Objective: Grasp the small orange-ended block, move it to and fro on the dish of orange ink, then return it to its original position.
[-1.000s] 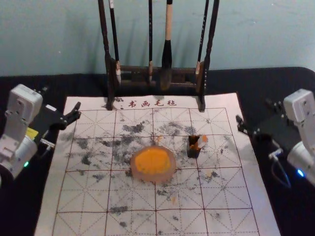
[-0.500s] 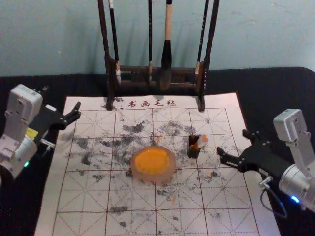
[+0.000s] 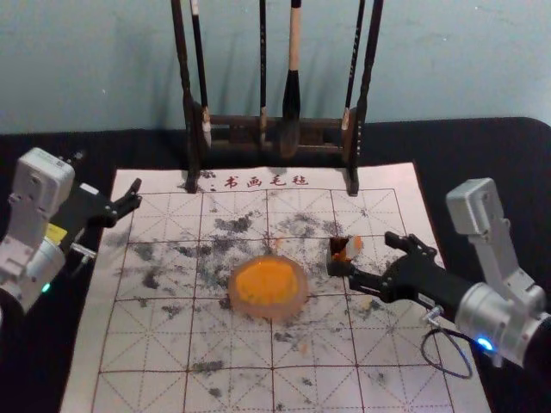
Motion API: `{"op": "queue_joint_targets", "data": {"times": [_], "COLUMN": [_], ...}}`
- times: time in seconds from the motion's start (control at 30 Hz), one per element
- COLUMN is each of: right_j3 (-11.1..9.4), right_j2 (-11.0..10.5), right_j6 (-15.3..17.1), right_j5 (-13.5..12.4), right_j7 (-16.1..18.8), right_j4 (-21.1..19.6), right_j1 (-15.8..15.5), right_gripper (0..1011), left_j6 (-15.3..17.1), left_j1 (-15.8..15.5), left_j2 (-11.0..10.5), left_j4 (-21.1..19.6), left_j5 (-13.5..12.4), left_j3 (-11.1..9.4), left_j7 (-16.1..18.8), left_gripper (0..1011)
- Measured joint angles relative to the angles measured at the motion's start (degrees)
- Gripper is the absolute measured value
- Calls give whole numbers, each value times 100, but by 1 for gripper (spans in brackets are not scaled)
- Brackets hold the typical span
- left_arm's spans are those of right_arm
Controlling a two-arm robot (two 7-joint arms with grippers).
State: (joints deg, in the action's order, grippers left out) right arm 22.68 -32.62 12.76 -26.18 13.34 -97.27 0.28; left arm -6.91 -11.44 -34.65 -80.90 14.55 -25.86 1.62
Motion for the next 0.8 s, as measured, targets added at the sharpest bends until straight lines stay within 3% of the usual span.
{"op": "queue_joint_targets", "data": {"times": [0.2,0.4,0.8], "right_j3": [-20,-87,-272], "right_j2": [268,572,838], "right_j6": [203,631,1136], "right_j5": [1,-4,-54], "right_j7": [-83,-253,-386], "right_j4": [34,63,11], "right_j1": [125,277,350], "right_gripper": [1002,1002,1002], "left_j6": [0,0,0], "left_j1": [0,0,0], "left_j2": [0,0,0], "left_j4": [0,0,0], "left_j5": [0,0,0], "left_j3": [0,0,0], "left_j7": [0,0,0], "left_gripper": [1001,1001,1001]}}
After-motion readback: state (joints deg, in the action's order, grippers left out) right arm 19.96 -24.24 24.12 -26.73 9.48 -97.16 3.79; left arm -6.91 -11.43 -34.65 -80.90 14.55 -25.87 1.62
